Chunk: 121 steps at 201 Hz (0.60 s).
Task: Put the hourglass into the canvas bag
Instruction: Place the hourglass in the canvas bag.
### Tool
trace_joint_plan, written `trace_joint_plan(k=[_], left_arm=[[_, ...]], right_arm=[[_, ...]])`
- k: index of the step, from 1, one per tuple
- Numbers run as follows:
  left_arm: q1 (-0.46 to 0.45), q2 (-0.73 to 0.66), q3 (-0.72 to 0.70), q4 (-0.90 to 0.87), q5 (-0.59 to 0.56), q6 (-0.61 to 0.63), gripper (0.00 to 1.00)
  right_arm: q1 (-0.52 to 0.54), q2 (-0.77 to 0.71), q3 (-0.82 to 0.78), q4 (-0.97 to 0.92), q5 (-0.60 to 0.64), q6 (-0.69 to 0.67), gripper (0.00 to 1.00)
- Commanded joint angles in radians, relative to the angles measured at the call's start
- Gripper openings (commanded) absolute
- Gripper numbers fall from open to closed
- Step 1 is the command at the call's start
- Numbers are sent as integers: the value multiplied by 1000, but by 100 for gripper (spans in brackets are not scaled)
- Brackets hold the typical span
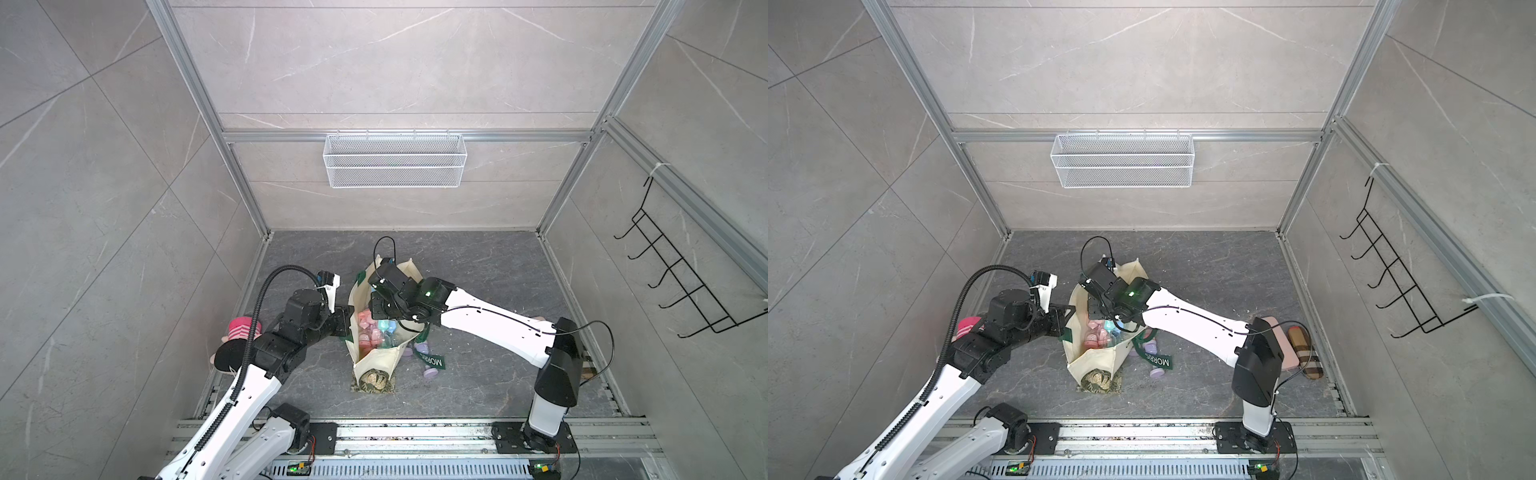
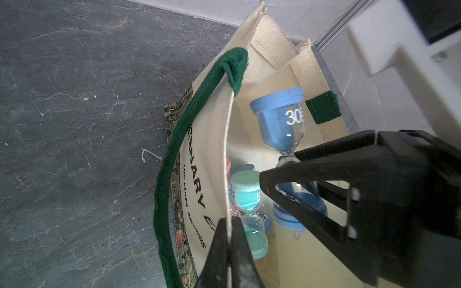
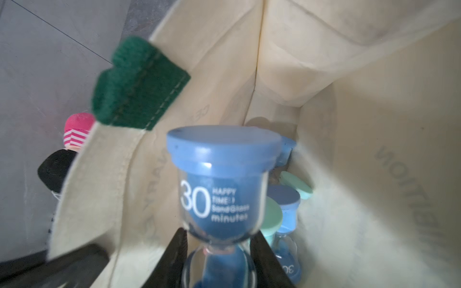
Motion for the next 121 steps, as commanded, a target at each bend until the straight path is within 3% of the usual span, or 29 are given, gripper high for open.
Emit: trace_joint_plan(k=[1,59,121], left_arm=[[-4,-37,17,62,6,14,0],[-4,-37,19,61,7,13,0],[-3,-39,20,59,7,14,0]], right_arm=[[-14,33,43,-20,-20,20,0],[-34,145,127,-72,-26,23,0],[-37,227,187,-120,-18,20,26]])
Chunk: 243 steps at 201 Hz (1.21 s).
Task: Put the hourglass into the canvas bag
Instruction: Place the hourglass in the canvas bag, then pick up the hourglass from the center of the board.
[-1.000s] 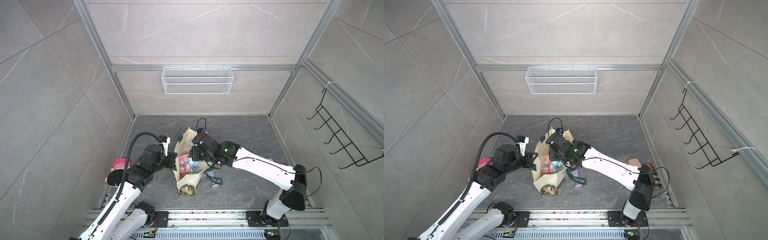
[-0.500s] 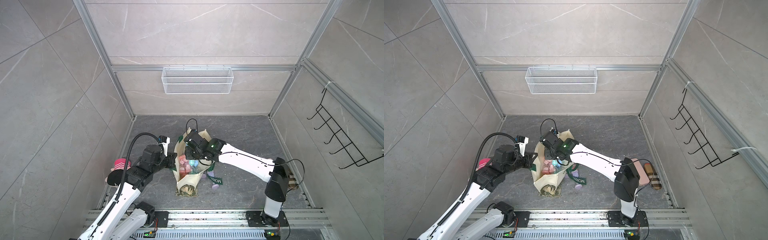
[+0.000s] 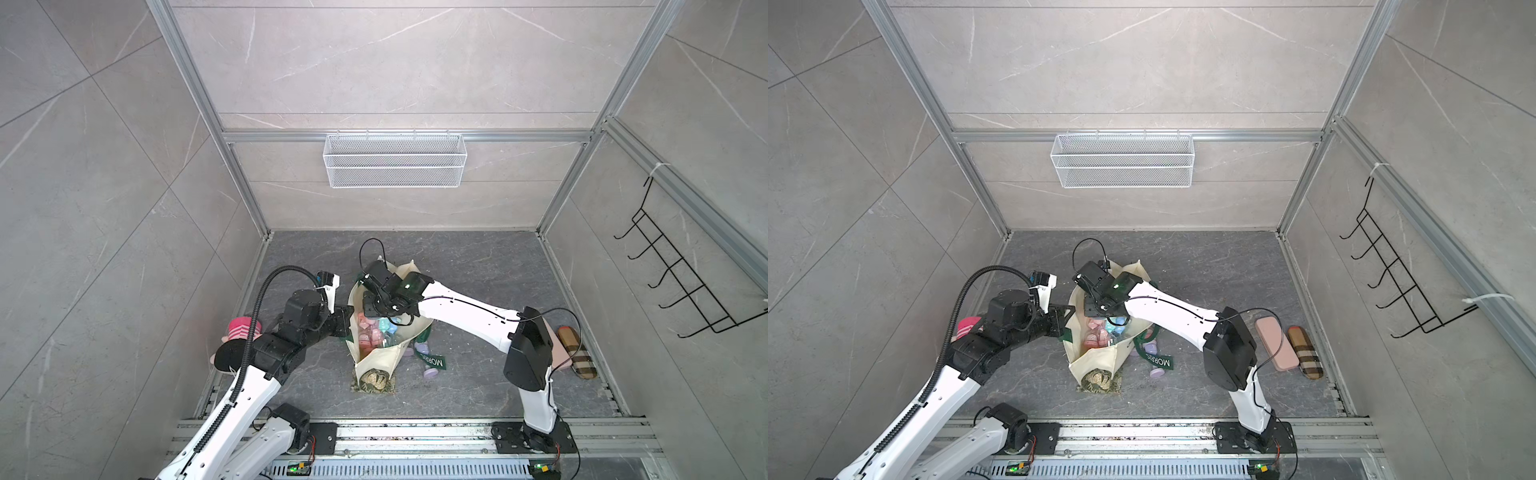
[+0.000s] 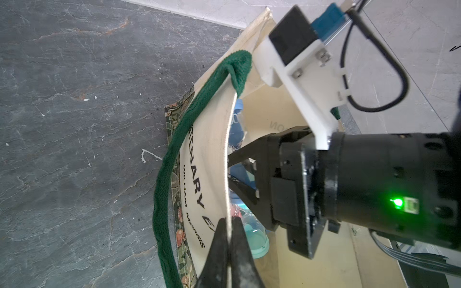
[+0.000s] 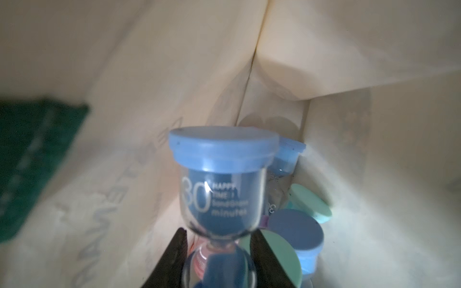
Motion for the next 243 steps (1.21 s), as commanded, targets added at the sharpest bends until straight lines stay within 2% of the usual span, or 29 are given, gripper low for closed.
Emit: trace_joint_plan(k=[1,25,49,62,75,115,156,183,208,243], left_arm=[[-3,-30,21,60,7,14,0],[-4,-32,22,58,11,14,0],[-4,-37,20,60,9,16,0],[-4,-36,21,60,9,16,0],[-5,-34,20,60,9,14,0],[-4,-37,20,58,7,14,0],[-4,-47,19,61,7,16,0],[-5,-54,16,64,1,12,0],[-4,-53,18,63,-6,13,0],[-3,-51,17,65,-8,12,0]], right_arm=[[-6,34,33,-57,21,3,26],[-6,31,36,-64,32,-3,43],[-5,14,49,-75,41,-7,51],[-4,-7,53,-77,44,-14,60],[2,-36,58,-79,48,-27,62],[21,-187,18,-81,128,-55,62],[17,-433,-159,-71,271,-50,58],[-29,-591,-300,-115,325,-1,52],[-132,-723,-466,-124,288,53,48],[-276,-826,-680,-56,134,81,44]])
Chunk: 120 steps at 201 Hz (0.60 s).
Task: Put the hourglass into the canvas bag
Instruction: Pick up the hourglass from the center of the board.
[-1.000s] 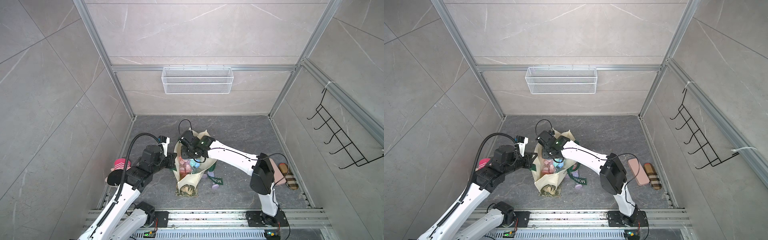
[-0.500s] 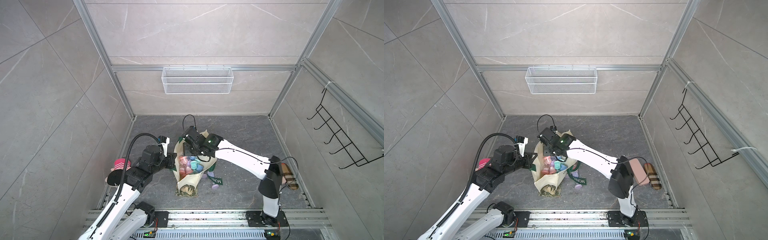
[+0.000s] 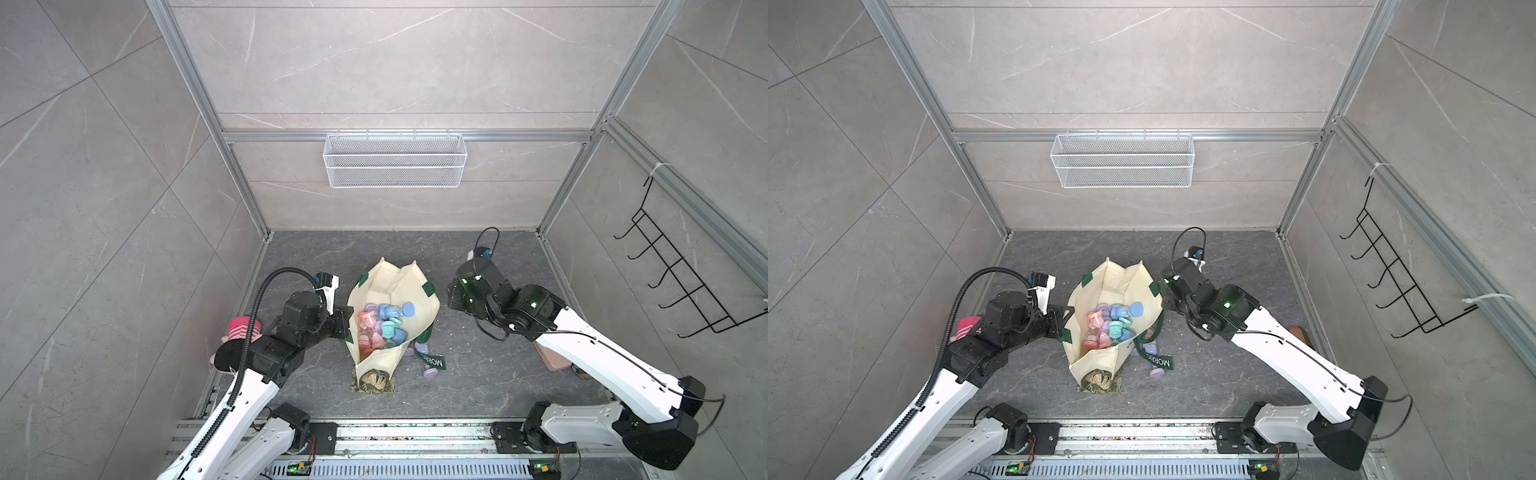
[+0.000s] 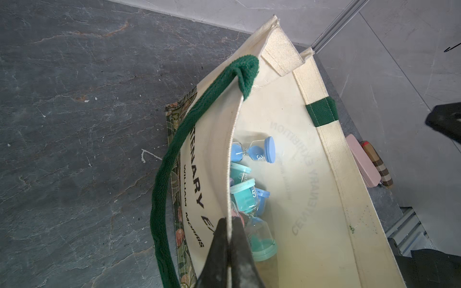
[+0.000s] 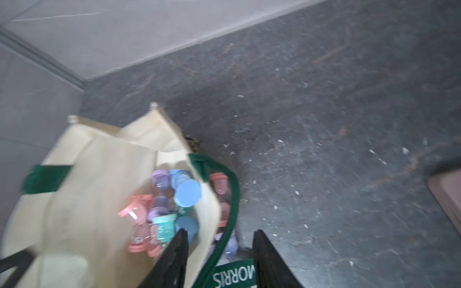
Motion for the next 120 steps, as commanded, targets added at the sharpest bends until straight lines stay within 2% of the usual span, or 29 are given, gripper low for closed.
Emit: trace_joint_plan(k=[1,81,106,120], left_arm=[[0,-31,21,71,-5,12,0],[-1,-30,22,53,-61,19,0],[0,-32,23,53,-66,19,0],[0,-33,22,54,-64,18,0]], right_arm=[[-62,-32,-107,15,-100,43,44],[-99,118,-342,264,-283,87,39],[-99,162,-412,389,-354,110,40],[-99,178,-440,434,-370,128,44]])
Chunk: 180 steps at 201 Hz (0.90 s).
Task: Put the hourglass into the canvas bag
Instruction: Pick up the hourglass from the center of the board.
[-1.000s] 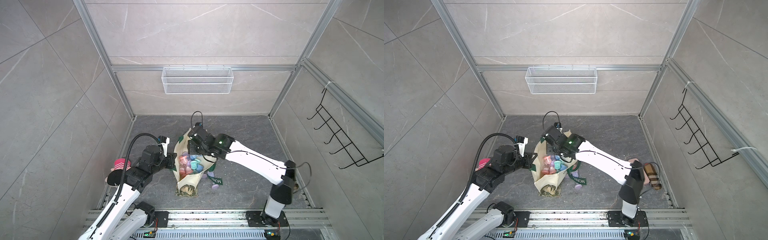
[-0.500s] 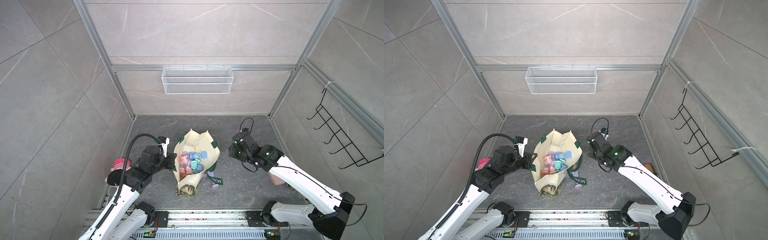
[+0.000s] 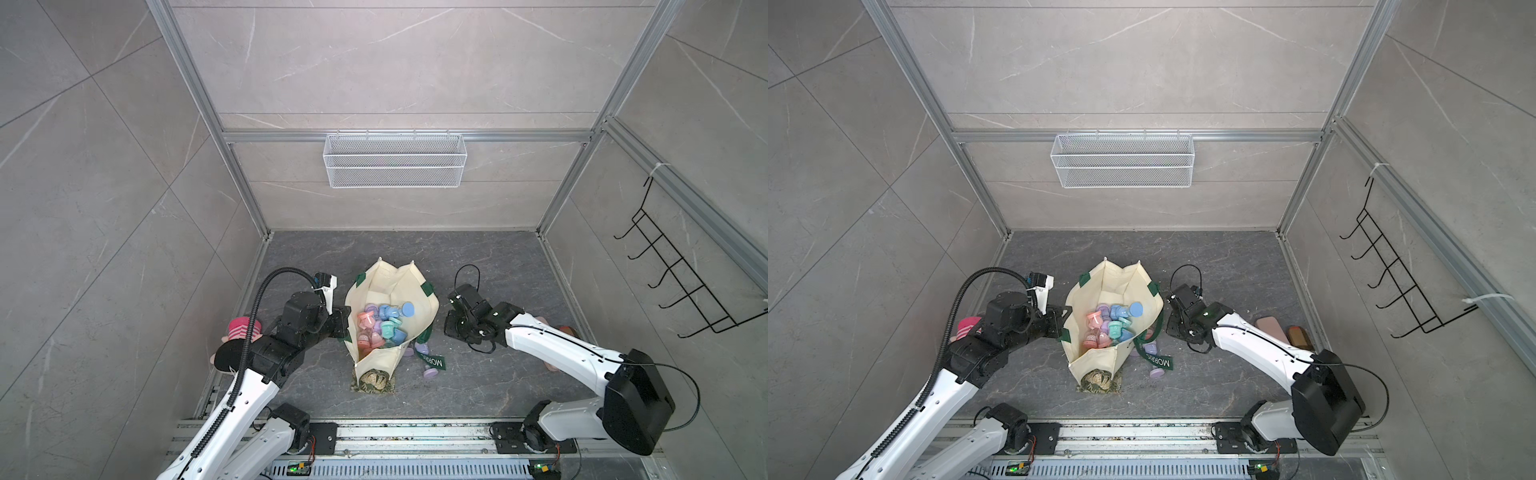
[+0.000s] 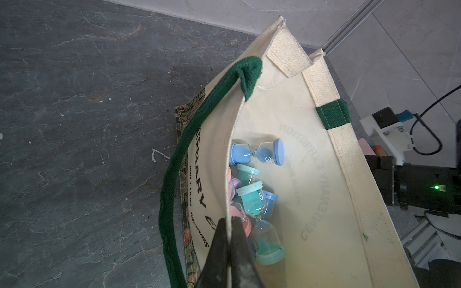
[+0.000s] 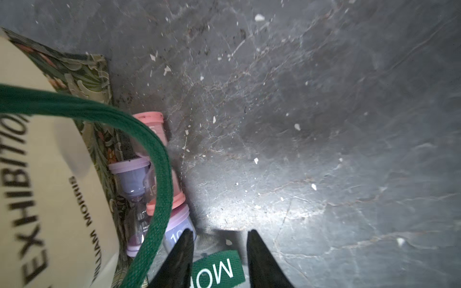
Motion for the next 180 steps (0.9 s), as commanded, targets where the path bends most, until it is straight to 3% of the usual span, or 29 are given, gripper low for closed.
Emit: trace_joint_plan(k=[1,123,180], left_arm=[[-1,-34,22,62,-12,17,0],[0,-38,19,68,1,13,0],[0,-35,18,68,2,13,0]], right_arm=[[-5,27,-45,134,-68,48,44],[-18,174,-65,344,-166,85,37],[-17,242,-13,415,-210,69,55]])
